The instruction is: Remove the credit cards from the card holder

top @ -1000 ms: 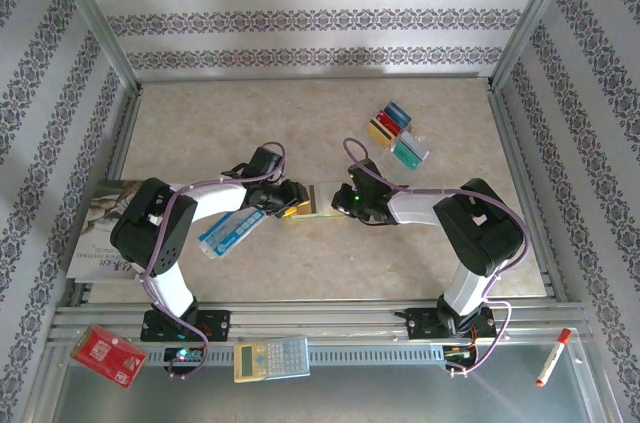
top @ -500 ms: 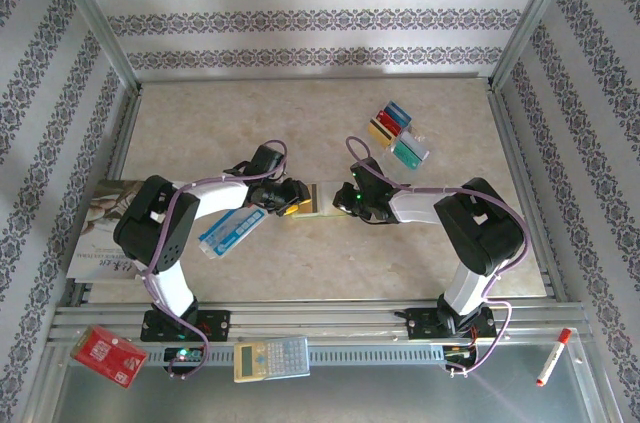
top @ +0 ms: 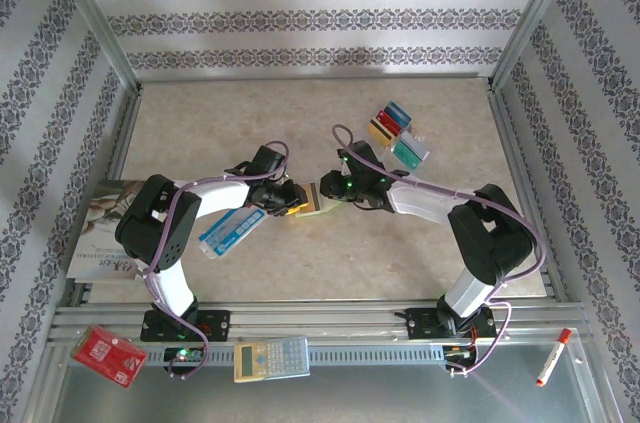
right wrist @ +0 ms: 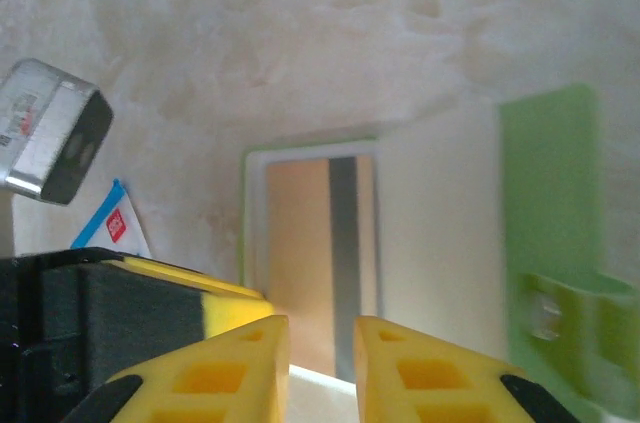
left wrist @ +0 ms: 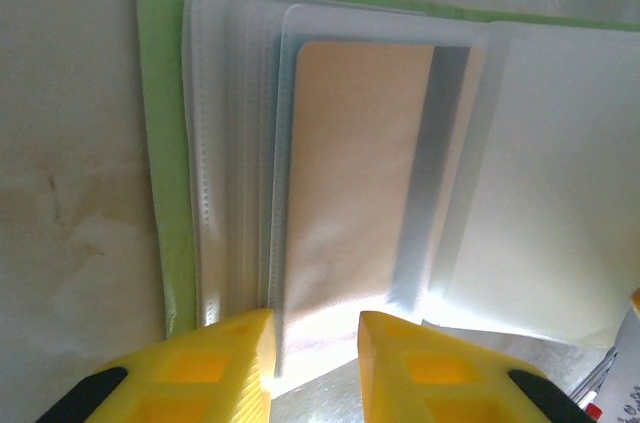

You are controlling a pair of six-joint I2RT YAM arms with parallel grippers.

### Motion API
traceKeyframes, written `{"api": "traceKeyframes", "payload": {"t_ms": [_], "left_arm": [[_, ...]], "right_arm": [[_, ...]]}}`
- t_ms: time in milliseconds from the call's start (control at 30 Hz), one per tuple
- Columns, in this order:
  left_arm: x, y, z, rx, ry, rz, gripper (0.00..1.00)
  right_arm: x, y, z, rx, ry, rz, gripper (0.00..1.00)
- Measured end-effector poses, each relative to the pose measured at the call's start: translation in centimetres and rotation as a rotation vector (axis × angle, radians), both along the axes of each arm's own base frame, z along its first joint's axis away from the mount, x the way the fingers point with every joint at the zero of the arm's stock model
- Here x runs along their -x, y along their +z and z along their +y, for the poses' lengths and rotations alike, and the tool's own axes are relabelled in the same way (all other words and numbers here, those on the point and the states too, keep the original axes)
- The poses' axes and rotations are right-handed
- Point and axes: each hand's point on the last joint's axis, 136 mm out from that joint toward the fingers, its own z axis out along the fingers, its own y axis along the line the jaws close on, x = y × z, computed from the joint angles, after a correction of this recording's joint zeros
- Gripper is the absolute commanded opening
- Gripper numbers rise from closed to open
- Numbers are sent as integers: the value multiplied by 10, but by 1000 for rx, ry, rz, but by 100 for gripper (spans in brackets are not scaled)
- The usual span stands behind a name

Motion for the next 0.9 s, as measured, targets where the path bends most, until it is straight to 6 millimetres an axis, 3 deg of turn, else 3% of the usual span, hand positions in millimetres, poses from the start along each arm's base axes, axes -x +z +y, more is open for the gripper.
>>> {"api": "traceKeyframes", "payload": {"t_ms": [133,300,500,667,900], "left_arm": [[0,0,0,0,0,0,27],[0,0,0,0,0,0,27],[0,0,0,1,-1,0,27],[1,1,-2,9,-6,4,27],[2,-3,-2,11,-10,14,27]], "right_arm": [[-7,-9,4,97,46,1,36],[-8,-35,-9,247,78,39,45],[-3,-59,-15,339,142,87,49],[-5,-59,-11,344,172,83,57],[-4,-56,-11,278,161,86,60]]}}
